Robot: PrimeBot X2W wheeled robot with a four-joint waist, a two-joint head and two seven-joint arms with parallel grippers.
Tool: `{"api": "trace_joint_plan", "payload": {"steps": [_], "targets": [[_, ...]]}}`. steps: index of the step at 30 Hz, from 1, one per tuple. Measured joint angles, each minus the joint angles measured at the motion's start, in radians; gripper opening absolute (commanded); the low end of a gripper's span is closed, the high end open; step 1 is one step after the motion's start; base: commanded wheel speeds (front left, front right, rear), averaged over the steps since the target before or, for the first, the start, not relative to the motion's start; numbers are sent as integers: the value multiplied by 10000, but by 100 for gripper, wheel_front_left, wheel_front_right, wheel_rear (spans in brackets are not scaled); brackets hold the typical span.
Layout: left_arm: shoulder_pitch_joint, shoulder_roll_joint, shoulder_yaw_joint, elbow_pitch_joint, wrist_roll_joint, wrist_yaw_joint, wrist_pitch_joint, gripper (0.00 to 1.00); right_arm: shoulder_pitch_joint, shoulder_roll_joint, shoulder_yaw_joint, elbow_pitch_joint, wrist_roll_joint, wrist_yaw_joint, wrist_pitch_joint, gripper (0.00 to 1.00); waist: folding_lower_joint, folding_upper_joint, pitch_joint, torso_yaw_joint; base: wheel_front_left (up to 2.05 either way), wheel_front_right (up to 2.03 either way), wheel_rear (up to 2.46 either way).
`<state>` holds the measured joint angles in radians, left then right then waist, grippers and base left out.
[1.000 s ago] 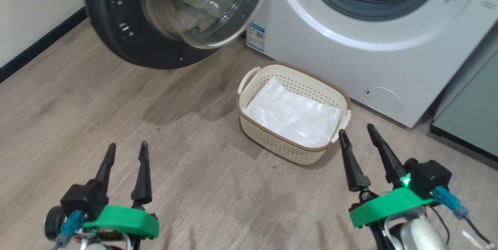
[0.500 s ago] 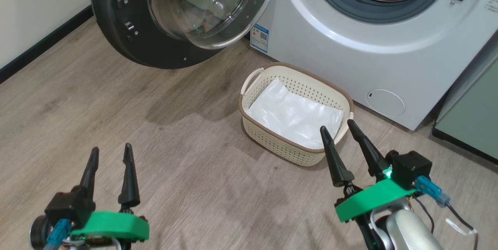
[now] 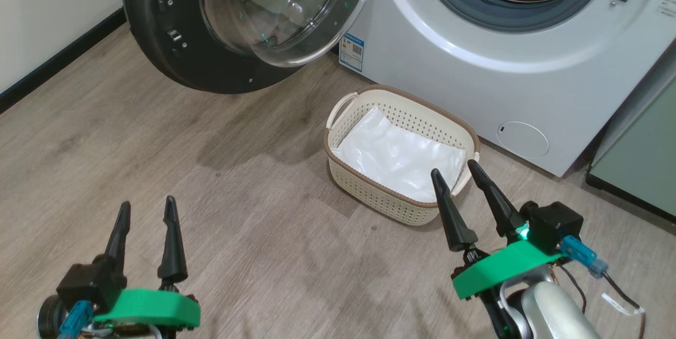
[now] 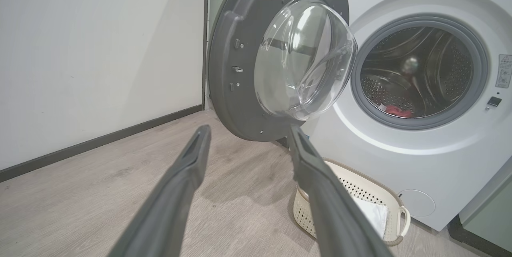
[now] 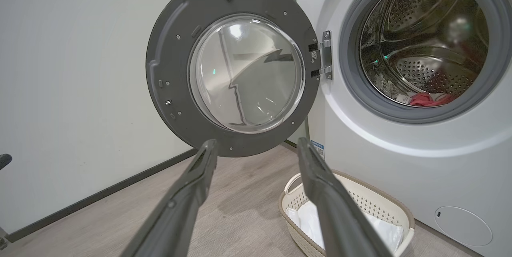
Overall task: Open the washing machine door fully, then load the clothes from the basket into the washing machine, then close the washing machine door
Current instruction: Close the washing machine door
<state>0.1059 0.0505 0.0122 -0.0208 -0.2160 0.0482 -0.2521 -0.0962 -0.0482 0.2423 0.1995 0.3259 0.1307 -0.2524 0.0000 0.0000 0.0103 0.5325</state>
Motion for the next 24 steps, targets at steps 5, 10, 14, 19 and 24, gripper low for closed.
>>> {"api": "trace_joint_plan", "payload": {"steps": [5, 10, 14, 19, 24], "targets": [[0, 0, 4, 4, 0, -8, 0, 100, 9, 0, -36, -4, 0, 0, 0, 100, 0, 0, -30, -21, 0, 0, 0], [0, 0, 2, 17, 0, -10, 0, 100, 19, 0, -94, -4, -4, 0, 0, 100, 0, 0, -38, -25, 0, 0, 0], [0, 0, -21, 29, 0, -12, 0, 100, 19, 0, -157, -8, -4, 0, 0, 100, 0, 0, -43, -27, 0, 0, 0], [0, 0, -52, 36, -38, -23, 0, 100, 31, 0, -157, -13, -10, 0, 0, 100, 0, 0, -26, -15, 0, 0, 0], [1, 0, -58, -33, -353, -35, 0, 0, 31, 0, -132, -25, -109, 0, 0, 100, 0, 0, 125, 12, 0, 0, 0]]}}
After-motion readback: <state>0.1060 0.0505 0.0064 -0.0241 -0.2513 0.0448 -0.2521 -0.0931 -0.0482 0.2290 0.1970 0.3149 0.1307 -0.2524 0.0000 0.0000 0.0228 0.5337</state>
